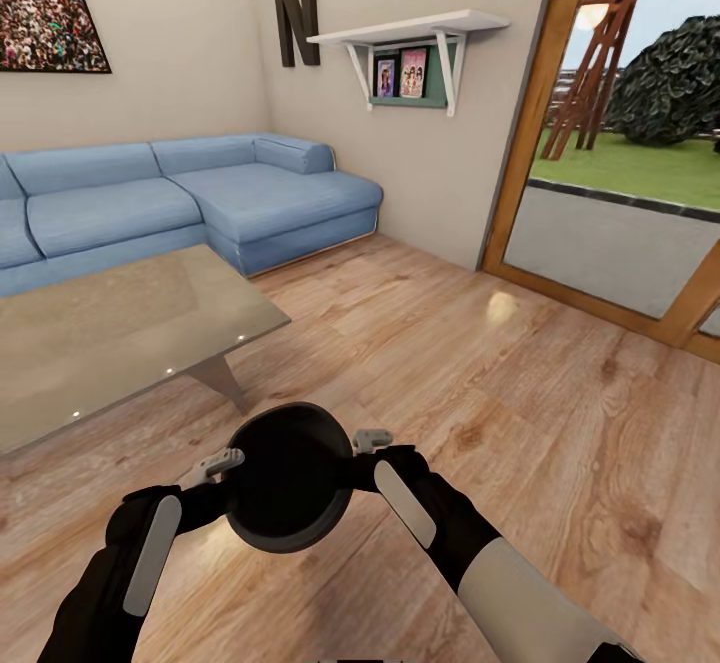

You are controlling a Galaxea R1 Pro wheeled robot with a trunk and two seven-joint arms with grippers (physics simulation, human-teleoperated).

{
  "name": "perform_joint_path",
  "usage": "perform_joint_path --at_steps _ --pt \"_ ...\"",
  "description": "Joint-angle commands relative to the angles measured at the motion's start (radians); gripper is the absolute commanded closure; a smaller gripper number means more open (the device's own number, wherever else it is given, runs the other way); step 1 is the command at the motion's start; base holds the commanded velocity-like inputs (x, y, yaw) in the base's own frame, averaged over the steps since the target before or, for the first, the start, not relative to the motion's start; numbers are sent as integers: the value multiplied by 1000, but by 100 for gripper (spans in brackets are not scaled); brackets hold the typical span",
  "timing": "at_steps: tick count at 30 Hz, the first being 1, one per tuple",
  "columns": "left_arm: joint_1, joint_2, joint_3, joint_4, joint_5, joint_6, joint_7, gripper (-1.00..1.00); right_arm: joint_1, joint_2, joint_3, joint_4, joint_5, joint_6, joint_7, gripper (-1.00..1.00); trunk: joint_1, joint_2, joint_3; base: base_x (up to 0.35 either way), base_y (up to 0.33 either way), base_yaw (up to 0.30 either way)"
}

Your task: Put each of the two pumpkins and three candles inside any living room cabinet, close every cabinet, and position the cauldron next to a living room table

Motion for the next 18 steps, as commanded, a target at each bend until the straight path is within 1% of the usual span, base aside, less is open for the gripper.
perform_joint_path --at_steps 1,4,7,14,18 --pt "-1 8 15 -7 20 4 11 100 -1 0 5 0 -30 1 -9 100 0 0 -1 23 0 0" --pt "-1 8 15 -7 20 4 11 100 -1 0 5 1 -30 1 -10 100 0 0 -1 125 0 0" --pt "-1 8 15 -7 20 4 11 100 -1 0 5 1 -30 1 -11 100 0 0 1 243 0 88" --pt "-1 8 15 -8 20 4 11 100 -1 0 5 1 -30 1 -11 100 0 0 6 282 0 236" --pt "-1 8 15 -8 20 4 11 100 -1 0 5 0 -30 1 -11 100 0 0 10 187 0 260"
